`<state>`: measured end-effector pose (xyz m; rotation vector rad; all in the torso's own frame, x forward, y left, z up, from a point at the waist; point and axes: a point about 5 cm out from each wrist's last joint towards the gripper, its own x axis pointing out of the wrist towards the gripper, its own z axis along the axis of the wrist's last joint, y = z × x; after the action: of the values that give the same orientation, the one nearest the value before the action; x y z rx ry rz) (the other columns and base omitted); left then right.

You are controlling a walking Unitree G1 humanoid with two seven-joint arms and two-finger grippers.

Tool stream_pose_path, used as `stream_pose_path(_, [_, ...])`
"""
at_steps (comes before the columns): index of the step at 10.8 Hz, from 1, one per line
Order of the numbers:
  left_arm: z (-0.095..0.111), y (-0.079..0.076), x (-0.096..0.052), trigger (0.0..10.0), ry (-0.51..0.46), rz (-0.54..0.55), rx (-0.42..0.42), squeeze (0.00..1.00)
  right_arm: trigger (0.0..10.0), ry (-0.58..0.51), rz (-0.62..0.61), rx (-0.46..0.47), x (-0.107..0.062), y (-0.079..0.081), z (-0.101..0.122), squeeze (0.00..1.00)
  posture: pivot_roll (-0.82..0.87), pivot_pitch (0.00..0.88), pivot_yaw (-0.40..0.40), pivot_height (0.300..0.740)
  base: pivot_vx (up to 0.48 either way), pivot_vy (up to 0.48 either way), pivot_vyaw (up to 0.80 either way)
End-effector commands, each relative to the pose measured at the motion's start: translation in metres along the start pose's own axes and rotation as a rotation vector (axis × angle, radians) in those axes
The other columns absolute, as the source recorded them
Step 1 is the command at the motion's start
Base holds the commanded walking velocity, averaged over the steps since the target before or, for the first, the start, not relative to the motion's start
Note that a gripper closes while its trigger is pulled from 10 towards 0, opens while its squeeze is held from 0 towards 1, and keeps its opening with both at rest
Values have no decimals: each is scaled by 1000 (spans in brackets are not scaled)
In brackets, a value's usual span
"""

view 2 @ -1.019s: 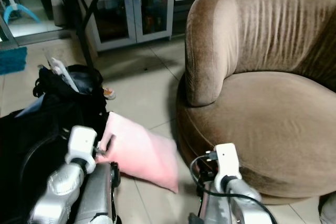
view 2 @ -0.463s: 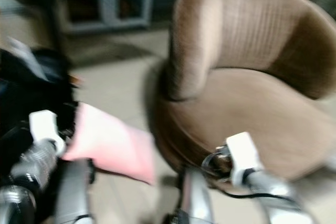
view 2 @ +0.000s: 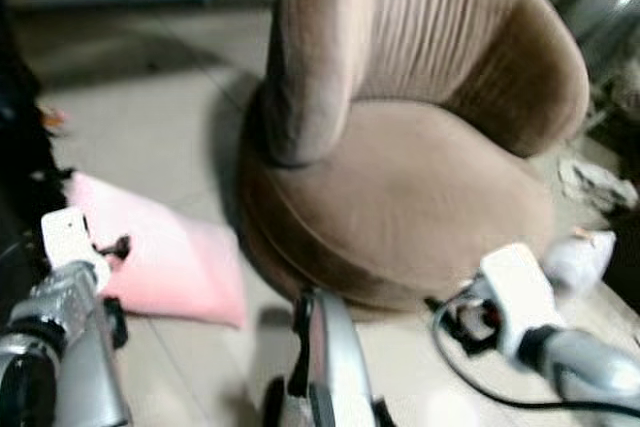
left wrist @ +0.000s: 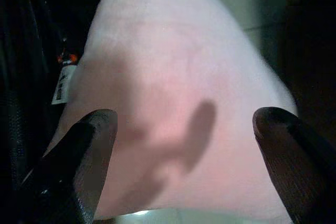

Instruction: Move the pillow to the sofa from floor

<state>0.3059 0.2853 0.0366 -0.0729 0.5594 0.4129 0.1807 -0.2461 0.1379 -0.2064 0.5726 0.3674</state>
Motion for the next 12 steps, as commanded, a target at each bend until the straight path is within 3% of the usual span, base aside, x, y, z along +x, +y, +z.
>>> stream_pose_path(1, [-1,6,0,10000,-1,71,54,1000,10000,32,-17,10,-14,-6,0,0,-290,168,-365,482,0,0,0])
stream_pose_path(4, [6,30,-2,10000,-72,187,51,1000,10000,68,-13,31,-27,-6,0,0,-281,177,-377,453,0,0,0])
stream_pose_path(7, [-8,21,-2,10000,-27,126,-30,1000,10000,90,13,23,-38,1,0,0,-290,158,-378,453,0,0,0])
stream_pose_path(8, [-13,20,-3,10000,-12,121,-53,0,10000,95,17,16,-42,1,1,0,-296,145,-381,453,0,0,0])
stream_pose_path(10, [-26,21,-4,10000,32,125,-52,0,10000,107,17,11,-46,0,2,0,-297,140,-387,453,0,0,0])
stream_pose_path(12, [-27,26,-5,10000,28,152,-59,0,10000,116,27,14,-50,0,2,0,-294,133,-394,424,0,0,0])
